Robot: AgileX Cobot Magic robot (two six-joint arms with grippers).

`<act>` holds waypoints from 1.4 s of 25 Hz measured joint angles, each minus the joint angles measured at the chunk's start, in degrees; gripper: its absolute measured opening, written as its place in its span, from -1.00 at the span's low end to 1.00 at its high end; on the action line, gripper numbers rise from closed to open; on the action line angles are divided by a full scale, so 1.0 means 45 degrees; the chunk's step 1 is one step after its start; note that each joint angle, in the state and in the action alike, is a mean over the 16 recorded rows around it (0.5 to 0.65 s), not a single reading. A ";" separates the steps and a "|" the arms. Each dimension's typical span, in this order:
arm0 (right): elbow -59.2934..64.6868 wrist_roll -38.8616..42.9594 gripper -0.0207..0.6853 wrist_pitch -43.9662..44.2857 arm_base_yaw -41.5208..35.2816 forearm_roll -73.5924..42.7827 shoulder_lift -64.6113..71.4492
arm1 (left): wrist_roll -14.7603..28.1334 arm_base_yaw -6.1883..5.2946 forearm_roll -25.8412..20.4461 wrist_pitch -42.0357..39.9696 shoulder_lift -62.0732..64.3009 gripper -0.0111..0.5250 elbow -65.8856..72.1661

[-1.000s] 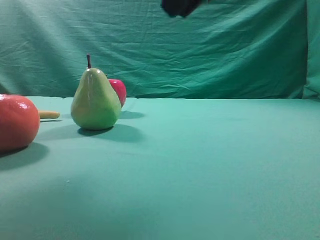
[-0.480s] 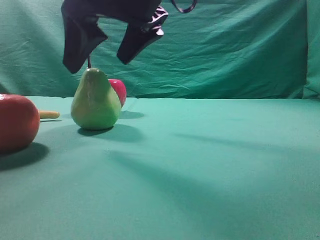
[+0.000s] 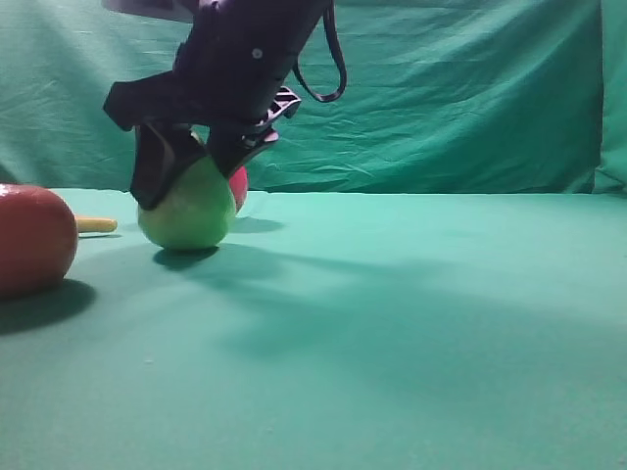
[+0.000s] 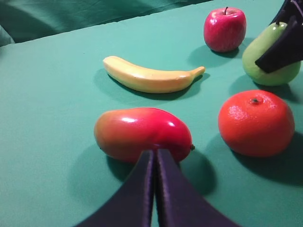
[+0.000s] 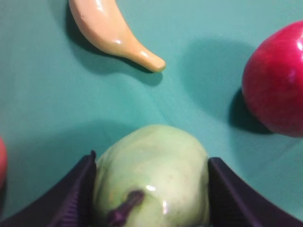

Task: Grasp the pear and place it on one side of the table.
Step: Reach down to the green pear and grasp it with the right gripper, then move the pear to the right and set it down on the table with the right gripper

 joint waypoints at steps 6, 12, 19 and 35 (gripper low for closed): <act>0.1132 0.0950 0.24 0.1294 -0.1626 -0.0378 -0.2093 | 0.0000 0.0000 0.0000 0.0000 0.0000 -0.96 0.0000; 0.4056 0.1827 0.24 0.1376 -0.3817 -0.0828 -0.4604 | 0.0000 0.0000 0.0000 0.0000 0.0000 -0.96 0.0000; 0.7683 0.2008 0.24 -0.0663 -0.5457 -0.1090 -0.5804 | 0.0000 0.0000 0.0000 0.0000 0.0000 -0.96 0.0000; 0.8859 0.1836 0.65 -0.1376 -0.5842 -0.1093 -0.7279 | 0.0000 0.0000 0.0000 0.0000 0.0000 -0.96 0.0000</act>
